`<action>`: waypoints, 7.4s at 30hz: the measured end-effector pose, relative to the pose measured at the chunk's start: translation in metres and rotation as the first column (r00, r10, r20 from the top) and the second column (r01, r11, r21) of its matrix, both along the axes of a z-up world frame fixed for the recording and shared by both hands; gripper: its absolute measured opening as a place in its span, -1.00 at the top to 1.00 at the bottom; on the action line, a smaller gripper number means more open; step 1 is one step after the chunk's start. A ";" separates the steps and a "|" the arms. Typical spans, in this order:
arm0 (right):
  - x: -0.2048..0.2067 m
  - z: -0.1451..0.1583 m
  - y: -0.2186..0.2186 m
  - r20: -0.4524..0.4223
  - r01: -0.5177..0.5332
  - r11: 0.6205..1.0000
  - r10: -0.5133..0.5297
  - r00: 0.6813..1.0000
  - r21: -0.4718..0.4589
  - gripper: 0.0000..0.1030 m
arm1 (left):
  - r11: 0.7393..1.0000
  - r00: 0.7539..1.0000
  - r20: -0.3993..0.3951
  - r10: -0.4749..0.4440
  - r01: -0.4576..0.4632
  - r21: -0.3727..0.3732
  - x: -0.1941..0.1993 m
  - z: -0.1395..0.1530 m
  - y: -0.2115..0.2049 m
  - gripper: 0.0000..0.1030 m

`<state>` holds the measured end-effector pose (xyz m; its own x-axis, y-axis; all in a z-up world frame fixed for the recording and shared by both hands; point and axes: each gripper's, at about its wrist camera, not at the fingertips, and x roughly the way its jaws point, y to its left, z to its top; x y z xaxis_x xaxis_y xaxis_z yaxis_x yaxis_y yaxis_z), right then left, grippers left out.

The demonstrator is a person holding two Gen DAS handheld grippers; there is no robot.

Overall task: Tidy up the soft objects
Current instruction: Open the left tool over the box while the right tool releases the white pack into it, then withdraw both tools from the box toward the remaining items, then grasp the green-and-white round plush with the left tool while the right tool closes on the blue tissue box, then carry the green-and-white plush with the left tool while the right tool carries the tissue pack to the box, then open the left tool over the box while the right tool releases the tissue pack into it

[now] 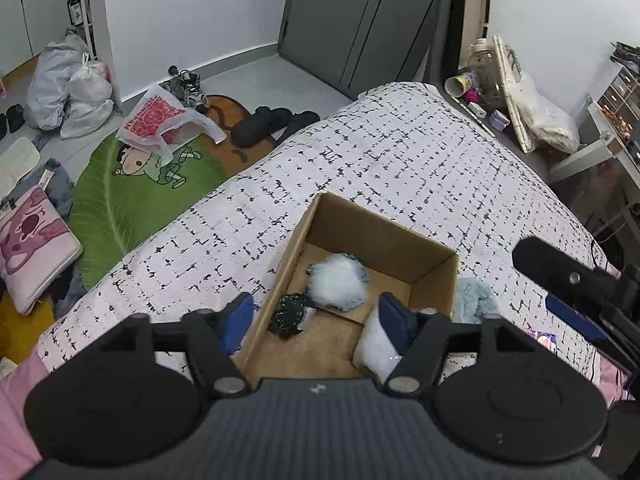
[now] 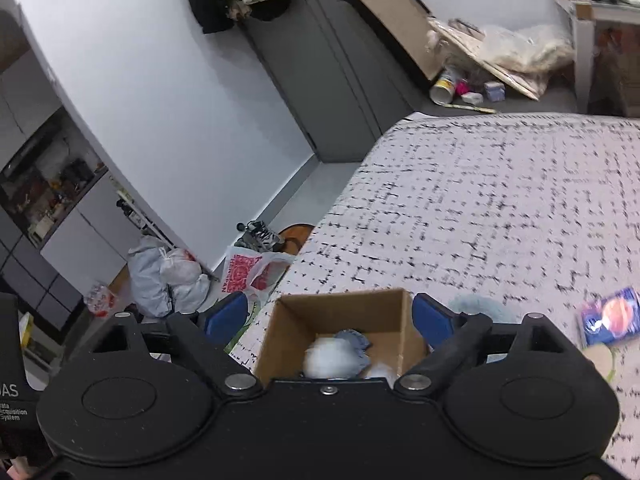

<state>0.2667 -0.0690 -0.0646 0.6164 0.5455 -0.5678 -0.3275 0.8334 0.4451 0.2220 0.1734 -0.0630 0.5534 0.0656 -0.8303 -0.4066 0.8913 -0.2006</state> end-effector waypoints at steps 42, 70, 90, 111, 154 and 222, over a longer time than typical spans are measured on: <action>-0.027 -0.046 -0.196 -0.050 0.220 0.976 -0.219 0.974 0.002 -0.90 | 0.984 0.985 0.020 -0.173 0.173 0.035 0.007 -0.008 -0.168 -0.94; 0.015 -0.117 -0.249 -0.211 0.359 0.919 -0.323 0.923 0.164 -0.53 | 0.957 0.950 -0.112 -0.290 0.286 -0.052 0.066 -0.101 -0.244 -0.94; 0.053 -0.151 -0.225 -0.244 0.295 0.949 -0.261 0.934 0.115 -0.47 | 0.959 0.941 -0.185 -0.283 0.280 -0.038 0.085 -0.133 -0.246 0.21; 0.078 -0.177 -0.219 -0.335 0.277 0.937 -0.197 0.921 0.210 0.50 | 0.953 0.932 -0.203 -0.300 0.302 -0.021 0.072 -0.118 -0.230 0.21; -0.035 -0.044 -0.196 -0.064 0.305 0.944 -0.299 0.952 0.127 0.66 | 0.974 0.974 0.042 -0.221 0.223 -0.042 -0.008 -0.015 -0.159 0.20; -0.036 -0.028 0.006 -0.059 0.072 0.997 -0.069 0.996 0.041 0.66 | 0.989 1.000 -0.008 -0.010 0.008 -0.146 -0.024 -0.040 0.012 -0.17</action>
